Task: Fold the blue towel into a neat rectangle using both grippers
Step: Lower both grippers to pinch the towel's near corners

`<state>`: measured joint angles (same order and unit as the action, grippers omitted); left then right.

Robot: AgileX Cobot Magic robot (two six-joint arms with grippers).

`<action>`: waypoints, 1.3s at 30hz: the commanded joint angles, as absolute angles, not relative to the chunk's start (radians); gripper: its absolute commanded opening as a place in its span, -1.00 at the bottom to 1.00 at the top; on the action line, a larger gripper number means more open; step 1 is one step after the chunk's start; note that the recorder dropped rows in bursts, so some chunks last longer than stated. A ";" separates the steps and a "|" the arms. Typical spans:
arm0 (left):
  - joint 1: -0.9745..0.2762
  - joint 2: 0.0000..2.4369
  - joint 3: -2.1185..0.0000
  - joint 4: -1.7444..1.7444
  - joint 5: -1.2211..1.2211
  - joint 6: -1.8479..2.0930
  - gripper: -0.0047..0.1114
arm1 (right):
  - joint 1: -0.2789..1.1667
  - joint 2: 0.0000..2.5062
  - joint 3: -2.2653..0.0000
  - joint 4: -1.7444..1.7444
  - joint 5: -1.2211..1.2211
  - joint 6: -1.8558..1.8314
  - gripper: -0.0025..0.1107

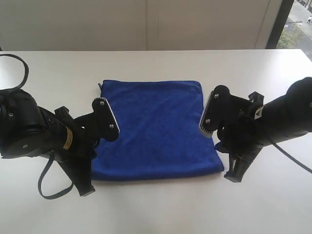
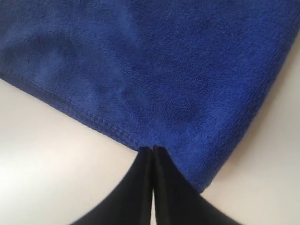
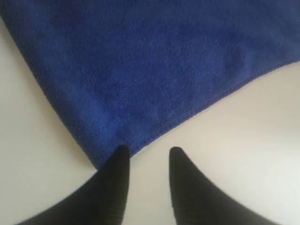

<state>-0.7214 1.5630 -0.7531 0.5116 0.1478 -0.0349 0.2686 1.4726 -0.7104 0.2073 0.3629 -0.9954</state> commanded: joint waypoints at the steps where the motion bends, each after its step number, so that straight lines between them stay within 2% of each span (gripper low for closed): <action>1: -0.717 1.554 -0.746 0.517 0.169 0.027 -0.53 | 0.271 1.499 -0.705 0.232 0.384 -1.196 -0.13; 5: -0.720 1.554 -0.746 0.517 0.176 0.027 -0.01 | 0.271 1.525 -0.697 0.290 0.392 -1.310 -0.13; 7: -0.720 1.554 -0.746 0.517 0.171 0.027 0.12 | 0.271 1.538 -0.697 0.299 0.395 -1.325 -0.13; 10: -0.720 1.554 -0.746 0.517 0.169 0.034 0.15 | 0.271 1.555 -0.697 0.322 0.392 -1.337 -0.11; 16: -0.720 1.569 -0.745 0.517 0.172 0.106 0.15 | 0.271 1.580 -0.697 0.436 0.401 -1.500 0.09; 25: -0.723 1.571 -0.745 0.512 0.166 0.162 0.15 | 0.271 1.580 -0.697 0.448 0.401 -1.549 0.09; 31: -0.791 1.571 -0.745 0.505 0.203 0.188 0.15 | 0.271 1.580 -0.697 0.448 0.377 -1.551 0.09; 36: -0.787 1.579 -0.745 0.505 0.205 0.188 0.29 | 0.271 1.580 -0.697 0.448 0.375 -1.551 0.09; 39: -0.787 1.597 -0.745 0.511 0.196 0.190 0.29 | 0.271 1.580 -0.697 0.448 0.362 -1.549 0.09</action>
